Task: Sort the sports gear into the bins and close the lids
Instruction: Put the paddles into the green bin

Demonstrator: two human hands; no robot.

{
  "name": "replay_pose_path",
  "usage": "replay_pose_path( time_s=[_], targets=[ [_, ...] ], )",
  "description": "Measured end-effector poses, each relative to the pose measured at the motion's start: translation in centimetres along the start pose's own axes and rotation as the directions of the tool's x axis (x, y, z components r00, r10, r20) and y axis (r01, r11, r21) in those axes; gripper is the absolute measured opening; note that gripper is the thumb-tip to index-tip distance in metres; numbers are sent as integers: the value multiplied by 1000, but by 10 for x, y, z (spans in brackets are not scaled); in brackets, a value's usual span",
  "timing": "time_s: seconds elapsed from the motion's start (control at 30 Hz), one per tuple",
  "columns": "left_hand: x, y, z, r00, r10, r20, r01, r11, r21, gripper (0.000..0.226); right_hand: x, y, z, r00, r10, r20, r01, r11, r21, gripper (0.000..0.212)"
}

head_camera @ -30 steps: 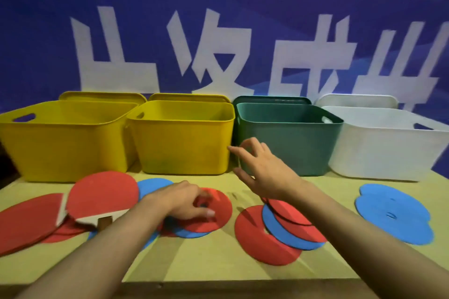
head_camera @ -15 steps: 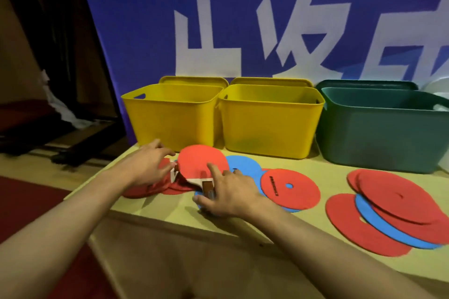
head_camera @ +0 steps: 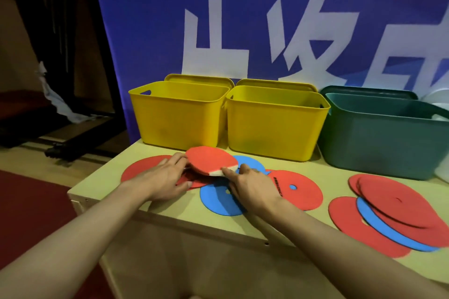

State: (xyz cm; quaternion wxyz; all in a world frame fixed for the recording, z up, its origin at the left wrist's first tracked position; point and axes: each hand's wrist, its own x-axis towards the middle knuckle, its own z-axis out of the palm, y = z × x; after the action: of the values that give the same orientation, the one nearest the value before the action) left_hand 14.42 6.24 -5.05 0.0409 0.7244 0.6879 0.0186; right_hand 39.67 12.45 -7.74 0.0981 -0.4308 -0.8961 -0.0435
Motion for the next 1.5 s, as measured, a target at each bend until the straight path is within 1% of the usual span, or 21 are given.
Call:
replay_pose_path(
  time_s=[0.07, 0.13, 0.23, 0.3, 0.4, 0.47, 0.57, 0.67, 0.7, 0.8, 0.93, 1.0, 1.13, 1.17, 1.23, 1.27, 1.3, 1.33, 1.37, 1.4, 1.5],
  targets=[
    [0, 2, -1, 1000, 29, -3, -29, 999, -18, 63, -1, 12, -9, 997, -36, -64, 38, 999, 26, 69],
    [0, 3, -3, 998, 53, 23, -53, 998, -16, 62, -5, 27, -20, 982, -100, -158, 93, 994, -48, 85],
    [3, 15, -4, 995, 61, 75, -61, 998, -6, 72, -19, 60, -35, 950, -176, -257, 140, 979, -151, 78],
    [10, 29, -5, 994, 71, 79, -71, 997, -2, 83, -34, 82, -46, 936, -178, -304, 126, 975, -184, 70],
    [31, 58, 0, 995, 65, 78, -70, 995, 74, 106, -65, 116, -66, 918, -120, -378, 45, 979, -201, 65],
    [48, 80, 5, 994, 62, 85, -72, 990, 124, 116, -84, 140, -81, 900, -79, -429, -14, 978, -208, 64],
    [74, 119, 10, 982, 103, 157, -129, 978, 165, 126, -107, 183, -101, 879, 3, -477, -131, 963, -236, 65],
    [97, 147, 16, 966, 108, 235, -147, 977, 156, 142, -124, 227, -122, 836, 76, -543, -241, 940, -240, 65],
    [105, 153, 18, 961, 109, 256, -151, 976, 154, 143, -129, 241, -128, 820, 99, -563, -278, 930, -241, 66],
    [123, 162, 17, 942, 111, 318, -173, 969, 174, 136, -132, 280, -138, 787, 130, -603, -350, 899, -264, 66],
    [136, 171, 8, 918, 117, 379, -216, 949, 230, 116, -121, 321, -146, 708, 191, -680, -392, 907, -154, 54],
    [138, 173, 7, 913, 110, 392, -220, 944, 247, 111, -112, 338, -149, 685, 252, -684, -426, 900, -94, 48],
    [138, 175, 8, 919, 101, 382, -208, 946, 250, 111, -88, 379, -147, 689, 401, -604, -509, 861, -8, 44],
    [138, 175, 8, 920, 101, 379, -207, 946, 250, 111, -80, 391, -148, 701, 443, -559, -518, 855, 27, 46],
    [138, 176, 9, 921, 99, 377, -205, 946, 252, 112, -66, 410, -151, 727, 561, -396, -577, 812, 91, 51],
    [139, 176, 10, 921, 95, 377, -202, 946, 255, 113, -60, 414, -152, 724, 621, -301, -634, 770, 66, 53],
    [140, 176, 11, 922, 87, 378, -196, 945, 261, 114, -56, 415, -151, 703, 674, -227, -687, 726, 27, 54],
    [142, 177, 11, 921, 72, 384, -187, 945, 270, 117, -53, 414, -149, 681, 705, -196, -718, 696, 9, 56],
    [144, 178, 12, 919, 56, 390, -176, 943, 281, 121, -52, 407, -146, 667, 717, -204, -730, 683, 12, 58],
    [147, 179, 12, 916, 38, 399, -166, 942, 293, 125, -51, 399, -142, 668, 702, -247, -718, 695, 36, 59],
    [154, 186, 12, 907, -9, 421, -144, 933, 329, 134, -53, 361, -125, 708, 569, -418, -594, 800, 82, 58]
  ],
)
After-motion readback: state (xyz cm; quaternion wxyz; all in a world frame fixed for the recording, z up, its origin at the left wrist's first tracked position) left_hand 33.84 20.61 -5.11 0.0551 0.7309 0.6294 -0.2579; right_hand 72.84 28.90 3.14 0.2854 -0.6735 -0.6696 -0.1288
